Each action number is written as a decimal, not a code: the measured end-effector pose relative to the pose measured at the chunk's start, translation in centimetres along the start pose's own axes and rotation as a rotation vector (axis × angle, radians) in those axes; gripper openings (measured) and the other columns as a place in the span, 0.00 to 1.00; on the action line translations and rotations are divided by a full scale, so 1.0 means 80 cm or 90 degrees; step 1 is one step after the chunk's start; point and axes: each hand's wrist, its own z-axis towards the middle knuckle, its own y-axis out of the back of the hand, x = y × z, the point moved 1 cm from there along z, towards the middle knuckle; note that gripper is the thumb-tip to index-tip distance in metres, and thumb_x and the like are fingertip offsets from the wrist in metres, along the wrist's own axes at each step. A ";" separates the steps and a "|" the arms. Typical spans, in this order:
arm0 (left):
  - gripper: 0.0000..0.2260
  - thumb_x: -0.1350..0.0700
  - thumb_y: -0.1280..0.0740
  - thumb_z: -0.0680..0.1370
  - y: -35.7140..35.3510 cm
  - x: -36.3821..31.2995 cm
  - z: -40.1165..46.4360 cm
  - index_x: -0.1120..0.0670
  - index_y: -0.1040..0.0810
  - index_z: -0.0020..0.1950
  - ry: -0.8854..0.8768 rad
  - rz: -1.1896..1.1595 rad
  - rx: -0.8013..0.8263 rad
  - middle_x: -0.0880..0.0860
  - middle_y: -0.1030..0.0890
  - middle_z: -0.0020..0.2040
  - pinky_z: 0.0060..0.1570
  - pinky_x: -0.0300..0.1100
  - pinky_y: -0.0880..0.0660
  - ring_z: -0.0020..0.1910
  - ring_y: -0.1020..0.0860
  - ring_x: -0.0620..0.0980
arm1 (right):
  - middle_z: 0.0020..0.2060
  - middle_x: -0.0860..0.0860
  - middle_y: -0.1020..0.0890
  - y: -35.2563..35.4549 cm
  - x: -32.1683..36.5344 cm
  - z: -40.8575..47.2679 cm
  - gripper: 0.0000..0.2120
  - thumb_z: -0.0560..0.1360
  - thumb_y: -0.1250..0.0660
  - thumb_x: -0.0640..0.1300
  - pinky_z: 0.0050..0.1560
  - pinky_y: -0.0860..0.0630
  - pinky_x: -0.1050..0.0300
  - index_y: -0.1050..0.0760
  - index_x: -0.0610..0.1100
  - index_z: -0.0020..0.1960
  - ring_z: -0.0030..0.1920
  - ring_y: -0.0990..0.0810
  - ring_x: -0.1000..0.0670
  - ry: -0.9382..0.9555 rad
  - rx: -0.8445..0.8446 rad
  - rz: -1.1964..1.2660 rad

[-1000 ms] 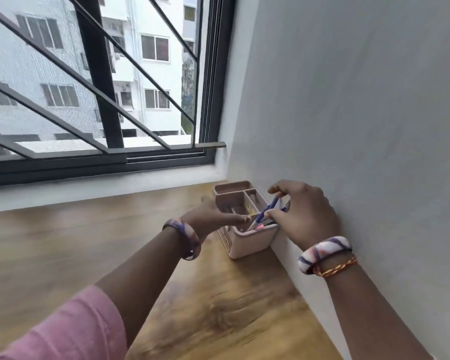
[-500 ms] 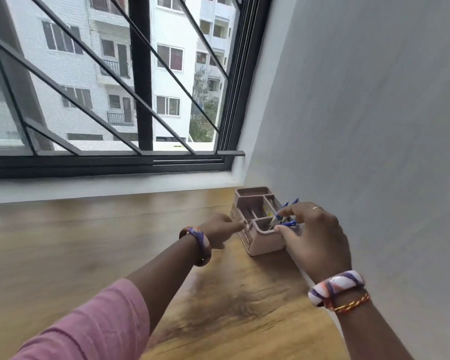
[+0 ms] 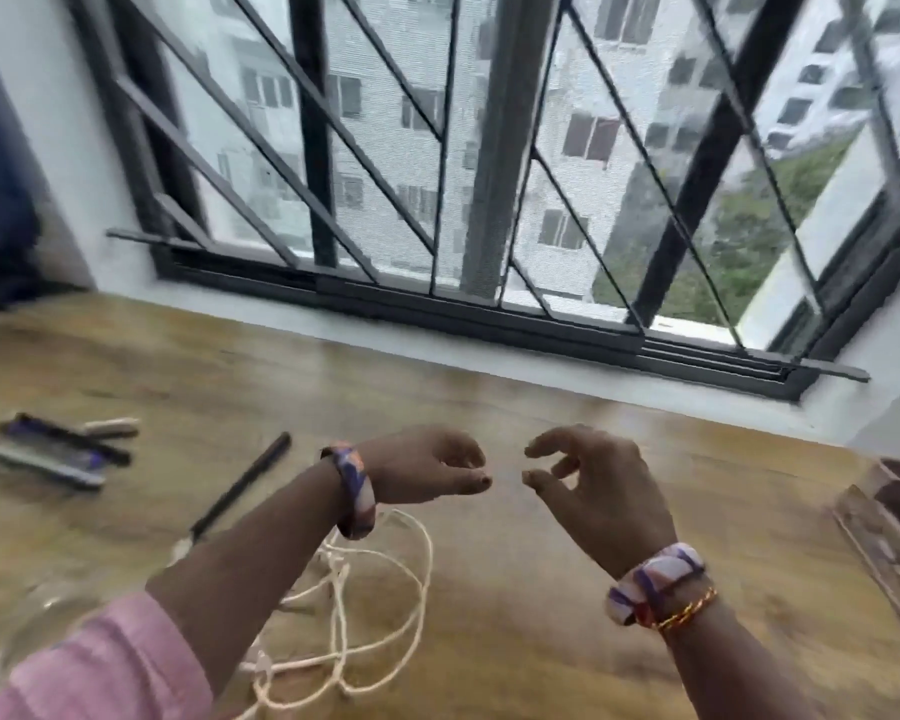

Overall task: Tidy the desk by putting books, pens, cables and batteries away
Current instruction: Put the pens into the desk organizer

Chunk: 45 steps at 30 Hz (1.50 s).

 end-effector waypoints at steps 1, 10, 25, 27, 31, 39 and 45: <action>0.17 0.51 0.37 0.78 0.023 0.025 -0.025 0.58 0.27 0.64 0.018 0.008 -0.029 0.53 0.22 0.60 0.51 0.36 0.27 0.54 0.24 0.47 | 0.47 0.56 0.18 -0.022 0.030 0.011 0.08 0.70 0.28 0.46 0.42 0.21 0.53 0.20 0.51 0.49 0.41 0.21 0.58 0.030 0.019 0.016; 0.19 0.50 0.36 0.77 0.164 0.220 -0.217 0.56 0.28 0.66 0.294 0.024 -0.228 0.49 0.25 0.63 0.57 0.35 0.27 0.59 0.25 0.45 | 0.46 0.56 0.18 -0.207 0.247 0.081 0.06 0.70 0.29 0.46 0.45 0.23 0.52 0.20 0.53 0.47 0.42 0.19 0.54 0.228 0.210 0.107; 0.19 0.52 0.37 0.77 0.219 0.396 -0.245 0.55 0.32 0.68 0.520 0.084 -0.472 0.58 0.28 0.66 0.63 0.46 0.31 0.64 0.29 0.56 | 0.55 0.48 0.22 -0.362 0.385 0.109 0.13 0.76 0.38 0.47 0.45 0.27 0.56 0.25 0.48 0.59 0.54 0.24 0.43 0.385 0.336 -0.118; 0.18 0.53 0.38 0.78 0.219 0.408 -0.238 0.52 0.31 0.68 0.505 0.076 -0.478 0.57 0.27 0.65 0.63 0.46 0.30 0.63 0.28 0.55 | 0.53 0.47 0.21 -0.367 0.382 0.106 0.11 0.75 0.39 0.45 0.44 0.25 0.54 0.24 0.47 0.56 0.52 0.23 0.43 0.398 0.336 -0.134; 0.12 0.53 0.32 0.74 0.226 0.414 -0.233 0.51 0.21 0.56 0.506 0.125 -0.472 0.56 0.24 0.58 0.57 0.41 0.29 0.57 0.25 0.54 | 0.53 0.48 0.21 -0.359 0.367 0.105 0.11 0.76 0.39 0.44 0.44 0.26 0.55 0.24 0.48 0.57 0.52 0.22 0.44 0.389 0.352 -0.135; 0.10 0.59 0.25 0.67 0.224 0.384 -0.264 0.48 0.23 0.32 0.423 0.033 -0.393 0.46 0.22 0.33 0.39 0.36 0.29 0.38 0.24 0.46 | 0.54 0.51 0.21 -0.318 0.316 0.097 0.12 0.76 0.38 0.42 0.46 0.26 0.55 0.27 0.52 0.59 0.53 0.23 0.47 0.424 0.376 -0.151; 0.05 0.65 0.27 0.69 0.222 0.298 -0.274 0.57 0.20 0.40 0.239 -0.206 -0.530 0.47 0.19 0.31 0.29 0.28 0.30 0.28 0.24 0.36 | 0.46 0.52 0.23 -0.272 0.281 0.087 0.11 0.76 0.39 0.36 0.43 0.29 0.63 0.24 0.46 0.56 0.44 0.27 0.52 0.366 0.393 0.039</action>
